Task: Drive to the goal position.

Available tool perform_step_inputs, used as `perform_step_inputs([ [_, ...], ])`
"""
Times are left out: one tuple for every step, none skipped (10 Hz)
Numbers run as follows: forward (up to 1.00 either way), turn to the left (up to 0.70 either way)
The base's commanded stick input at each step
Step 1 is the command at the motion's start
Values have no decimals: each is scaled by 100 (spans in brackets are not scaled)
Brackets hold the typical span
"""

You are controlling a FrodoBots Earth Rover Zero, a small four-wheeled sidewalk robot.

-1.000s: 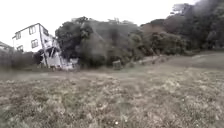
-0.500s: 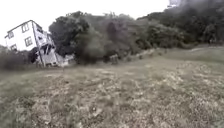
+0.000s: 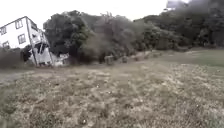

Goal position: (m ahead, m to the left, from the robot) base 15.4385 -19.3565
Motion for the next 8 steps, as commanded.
perform_step_inputs([
  [50, -17],
  [50, -10],
  [50, -21],
  [50, -12],
  [50, -20],
  [50, -14],
  [50, -9],
  [50, -17],
])
